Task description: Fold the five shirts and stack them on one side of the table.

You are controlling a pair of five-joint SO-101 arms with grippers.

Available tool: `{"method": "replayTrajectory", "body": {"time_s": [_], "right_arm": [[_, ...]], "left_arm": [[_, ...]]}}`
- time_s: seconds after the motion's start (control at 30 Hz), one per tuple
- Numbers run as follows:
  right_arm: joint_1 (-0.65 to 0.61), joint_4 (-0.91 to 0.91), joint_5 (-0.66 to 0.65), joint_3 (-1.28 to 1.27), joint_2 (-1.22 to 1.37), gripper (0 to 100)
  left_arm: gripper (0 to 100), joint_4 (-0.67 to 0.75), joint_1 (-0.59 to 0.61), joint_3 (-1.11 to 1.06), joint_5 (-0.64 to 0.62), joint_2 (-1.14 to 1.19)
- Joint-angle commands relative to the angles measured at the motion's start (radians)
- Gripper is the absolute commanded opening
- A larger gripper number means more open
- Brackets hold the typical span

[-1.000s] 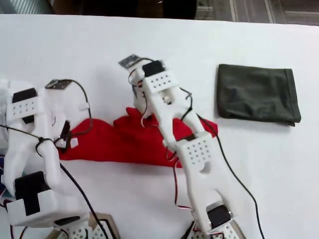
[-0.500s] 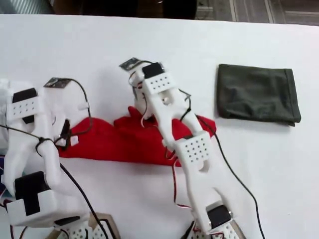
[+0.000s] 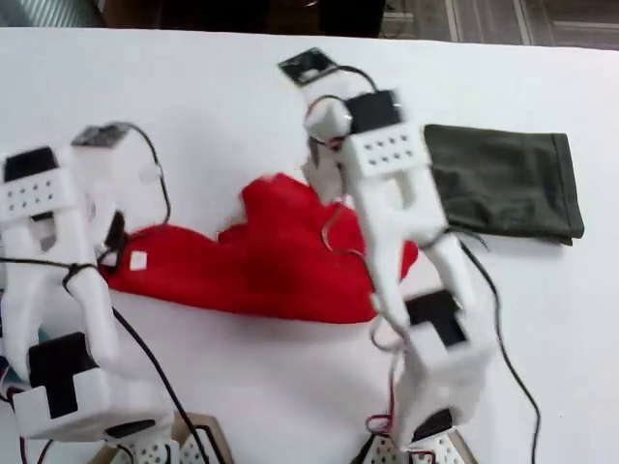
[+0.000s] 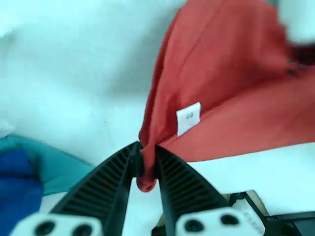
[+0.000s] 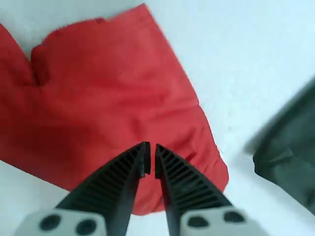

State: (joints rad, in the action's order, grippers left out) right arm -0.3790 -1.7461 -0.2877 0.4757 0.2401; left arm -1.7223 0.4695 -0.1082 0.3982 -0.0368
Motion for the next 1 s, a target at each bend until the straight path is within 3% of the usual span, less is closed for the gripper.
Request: {"method": "replayTrajectory", "body": {"time_s": [0.0, 0.13, 0.23, 0.33, 0.43, 0.53, 0.97], "right_arm": [[-0.008, -0.018, -0.08, -0.242, -0.285, 2.1], [-0.024, 0.036, -0.216, -0.569, -0.475, 2.2], [-0.013, 0.214, -0.218, -0.729, -0.578, 2.4], [-0.018, 0.374, -0.109, -0.764, -0.588, 3.9], [-0.021, 0.489, -0.003, -0.735, -0.501, 14.6], [-0.03, 0.542, 0.043, -0.62, -0.323, 22.4], [-0.174, 0.354, 0.054, 0.462, 0.616, 19.0]], "left_arm": [[3, -0.064, 0.009, 0.119, 0.008, -0.051], [3, -0.055, 0.006, -0.015, 0.094, -0.041], [3, -0.009, 0.034, -0.173, 0.133, -0.046], [3, 0.057, 0.118, -0.275, 0.146, -0.052], [3, 0.091, 0.198, -0.311, 0.198, -0.051], [3, 0.086, 0.241, -0.32, 0.25, -0.046], [3, 0.084, 0.27, -0.321, 0.262, -0.043]]}}
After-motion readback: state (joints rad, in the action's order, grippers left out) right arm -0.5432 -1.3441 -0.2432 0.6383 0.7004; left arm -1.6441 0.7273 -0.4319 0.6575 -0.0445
